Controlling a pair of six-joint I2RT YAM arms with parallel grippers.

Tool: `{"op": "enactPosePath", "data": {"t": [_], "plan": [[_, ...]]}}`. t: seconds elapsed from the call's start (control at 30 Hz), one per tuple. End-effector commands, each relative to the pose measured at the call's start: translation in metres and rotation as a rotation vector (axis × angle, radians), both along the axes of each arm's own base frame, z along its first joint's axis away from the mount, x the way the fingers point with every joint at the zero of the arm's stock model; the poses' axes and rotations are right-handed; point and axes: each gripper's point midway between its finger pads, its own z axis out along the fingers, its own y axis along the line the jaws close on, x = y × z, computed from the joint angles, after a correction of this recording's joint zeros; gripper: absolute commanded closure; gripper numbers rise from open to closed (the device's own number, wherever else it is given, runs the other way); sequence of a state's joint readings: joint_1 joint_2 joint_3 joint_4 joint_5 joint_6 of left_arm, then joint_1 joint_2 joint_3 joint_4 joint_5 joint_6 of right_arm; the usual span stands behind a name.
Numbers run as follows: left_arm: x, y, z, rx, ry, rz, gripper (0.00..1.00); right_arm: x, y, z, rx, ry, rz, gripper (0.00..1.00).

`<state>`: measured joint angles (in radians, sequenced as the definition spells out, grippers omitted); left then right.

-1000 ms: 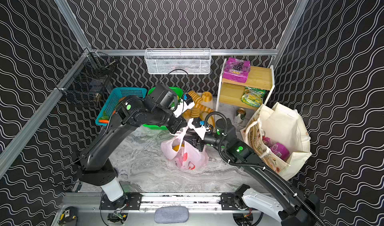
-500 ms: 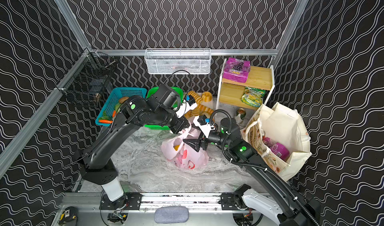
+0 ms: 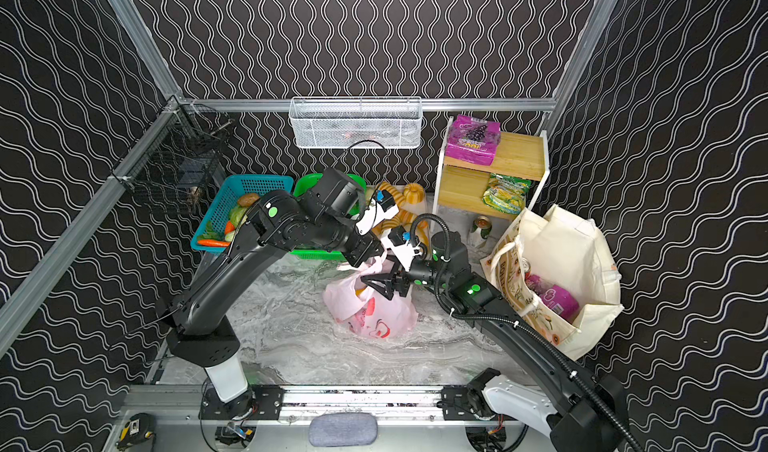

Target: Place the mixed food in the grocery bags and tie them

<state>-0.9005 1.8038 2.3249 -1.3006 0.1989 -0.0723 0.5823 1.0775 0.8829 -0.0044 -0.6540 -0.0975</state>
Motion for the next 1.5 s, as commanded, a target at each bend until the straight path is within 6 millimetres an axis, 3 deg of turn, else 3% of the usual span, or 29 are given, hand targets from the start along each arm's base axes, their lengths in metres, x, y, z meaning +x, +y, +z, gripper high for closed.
{"op": "enactPosePath", "data": {"t": [0.0,0.27,0.37,0.5,0.53,0.57,0.67,0.73,0.77,0.93,1.03,1.13,1.23,1.4,1.47], "plan": [[0.001,-0.002,0.007,-0.026,-0.025,-0.014,1.0,0.0,-0.001,-0.002,-0.019,-0.032,-0.001,0.27],[0.003,0.001,0.009,-0.021,-0.041,-0.002,1.0,-0.008,0.0,-0.006,-0.013,0.003,0.041,0.55],[0.002,0.0,0.008,-0.023,-0.038,-0.005,1.0,-0.01,-0.001,-0.003,-0.002,-0.007,0.038,0.71],[0.005,0.003,0.008,-0.017,-0.055,0.012,1.0,-0.009,-0.003,0.005,0.03,-0.018,0.018,1.0],[0.005,0.004,0.009,-0.02,-0.058,0.012,0.98,-0.01,-0.003,0.007,0.036,-0.019,0.016,1.0],[0.005,0.004,0.009,-0.022,-0.063,0.013,0.76,-0.009,-0.004,0.008,0.042,-0.019,0.006,1.0],[0.001,0.01,0.01,-0.021,-0.075,0.008,0.25,-0.007,-0.007,0.011,0.069,-0.022,-0.025,1.0],[0.002,0.022,0.014,-0.002,-0.119,0.028,0.04,-0.005,-0.009,0.011,0.084,-0.023,-0.044,1.0],[0.003,0.028,0.017,0.0,-0.145,0.041,0.01,-0.004,-0.01,0.011,0.087,-0.024,-0.054,1.0],[0.011,0.059,0.038,-0.124,-0.135,0.058,0.01,0.0,-0.011,0.011,0.096,-0.029,-0.075,1.0],[0.016,0.066,0.026,-0.139,-0.081,0.034,0.01,0.0,-0.011,0.013,0.105,-0.035,-0.074,1.0],[0.014,0.054,0.005,-0.139,0.039,-0.045,0.01,-0.003,-0.009,0.015,0.11,-0.046,-0.05,1.0],[0.008,0.037,-0.002,-0.18,0.142,-0.117,0.01,-0.003,-0.008,0.015,0.105,-0.053,-0.044,1.0],[0.006,0.031,-0.01,-0.194,0.221,-0.135,0.01,-0.004,-0.008,0.015,0.103,-0.063,-0.037,1.0],[0.007,0.028,-0.015,-0.199,0.244,-0.138,0.11,-0.004,-0.008,0.016,0.107,-0.062,-0.036,1.0]]}}
